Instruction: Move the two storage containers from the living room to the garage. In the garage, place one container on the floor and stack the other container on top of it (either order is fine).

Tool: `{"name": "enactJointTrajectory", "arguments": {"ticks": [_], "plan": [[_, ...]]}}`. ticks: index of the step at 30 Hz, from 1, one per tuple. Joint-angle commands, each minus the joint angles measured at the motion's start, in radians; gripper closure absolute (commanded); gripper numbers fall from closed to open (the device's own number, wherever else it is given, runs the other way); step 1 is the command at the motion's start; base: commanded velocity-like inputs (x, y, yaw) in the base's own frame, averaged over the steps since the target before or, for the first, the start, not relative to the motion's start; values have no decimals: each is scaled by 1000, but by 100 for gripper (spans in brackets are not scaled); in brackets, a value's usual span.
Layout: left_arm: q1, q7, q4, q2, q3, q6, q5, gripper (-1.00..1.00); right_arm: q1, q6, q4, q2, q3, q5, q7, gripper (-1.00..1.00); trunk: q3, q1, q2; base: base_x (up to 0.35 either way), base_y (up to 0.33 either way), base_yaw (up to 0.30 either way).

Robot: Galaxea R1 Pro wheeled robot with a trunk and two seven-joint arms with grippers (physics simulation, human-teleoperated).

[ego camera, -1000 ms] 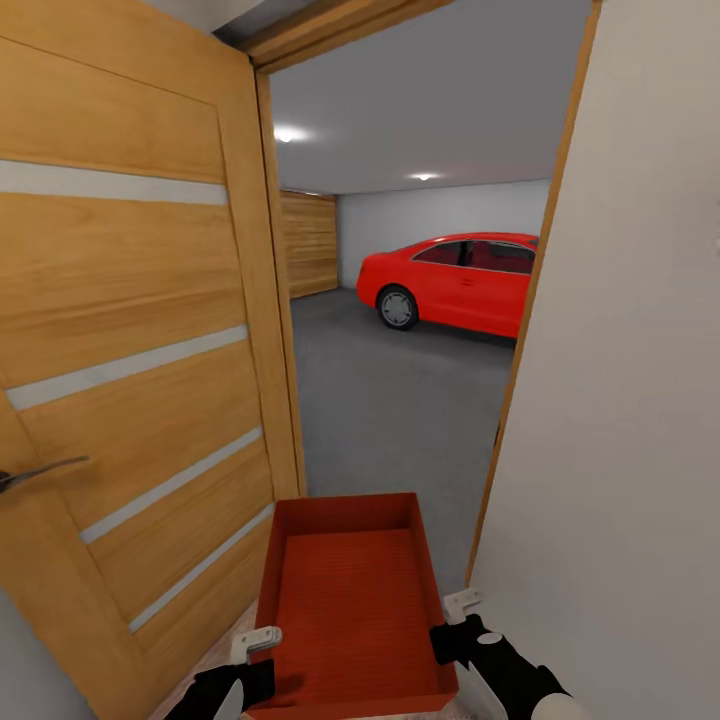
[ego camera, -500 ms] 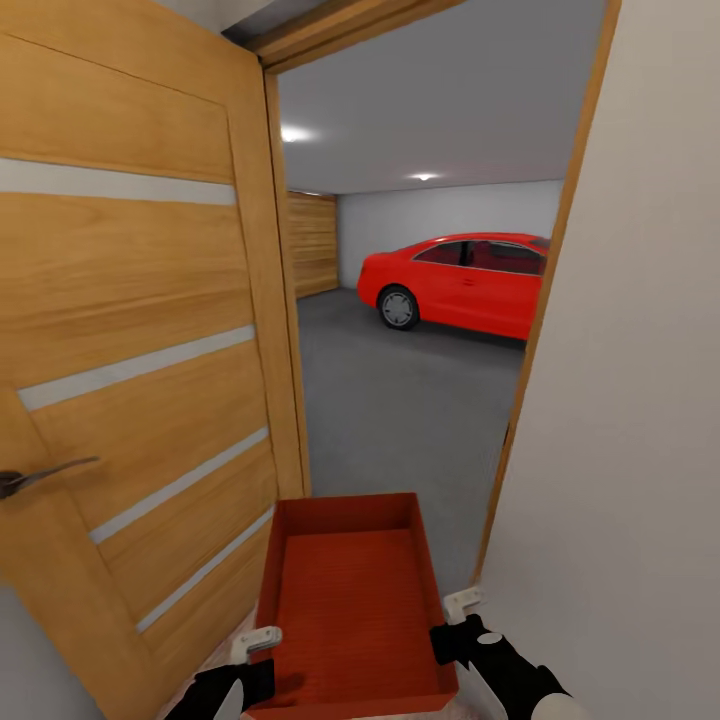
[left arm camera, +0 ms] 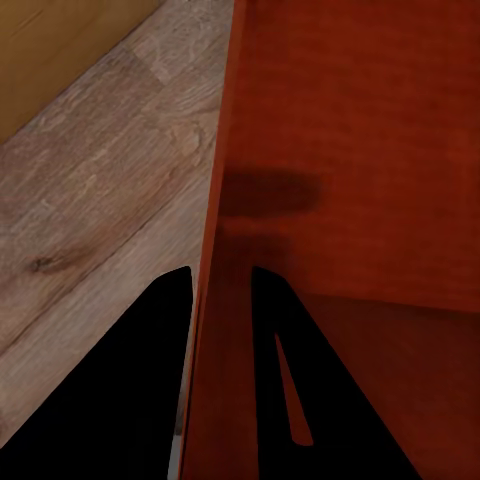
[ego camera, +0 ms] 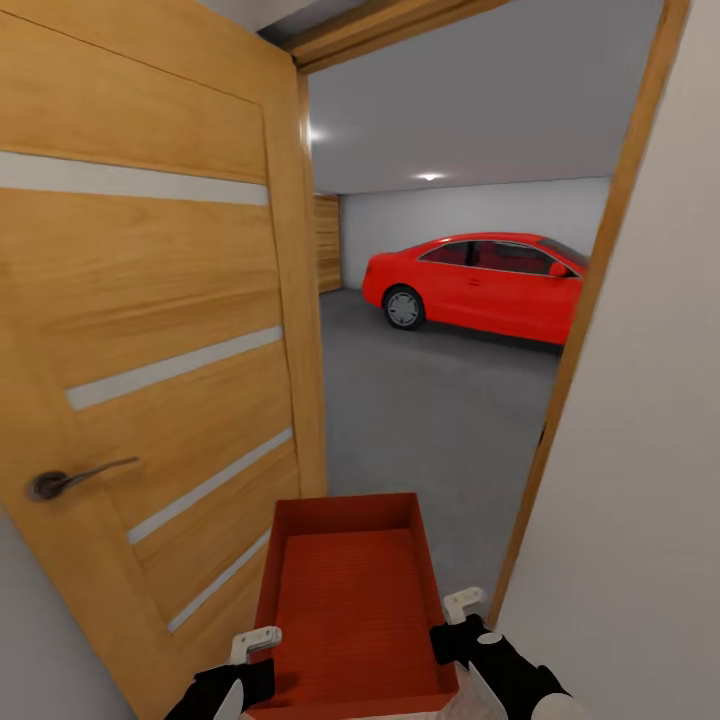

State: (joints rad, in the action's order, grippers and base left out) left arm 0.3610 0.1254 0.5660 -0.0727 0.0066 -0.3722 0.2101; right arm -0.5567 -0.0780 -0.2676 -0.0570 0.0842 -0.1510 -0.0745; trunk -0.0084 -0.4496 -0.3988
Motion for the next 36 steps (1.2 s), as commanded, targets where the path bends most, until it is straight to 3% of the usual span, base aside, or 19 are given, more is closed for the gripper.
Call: {"name": "enactJointTrajectory", "arguments": {"ticks": [1,21,36], "plan": [[0,11,3,-1,0,7,-23,100,0,-6,1,-36,-9,-2,-21,100,-1,0,-1,0,195,0],[-1,11,3,-1,0,7,-23,100,0,-6,1,-35,-9,-2,-21,100,-1,0,-1,0,14,-3],[-1,11,3,-1,0,7,-23,100,0,-7,1,-36,-8,-2,-21,100,6,0,-1,0,0,-248]]}}
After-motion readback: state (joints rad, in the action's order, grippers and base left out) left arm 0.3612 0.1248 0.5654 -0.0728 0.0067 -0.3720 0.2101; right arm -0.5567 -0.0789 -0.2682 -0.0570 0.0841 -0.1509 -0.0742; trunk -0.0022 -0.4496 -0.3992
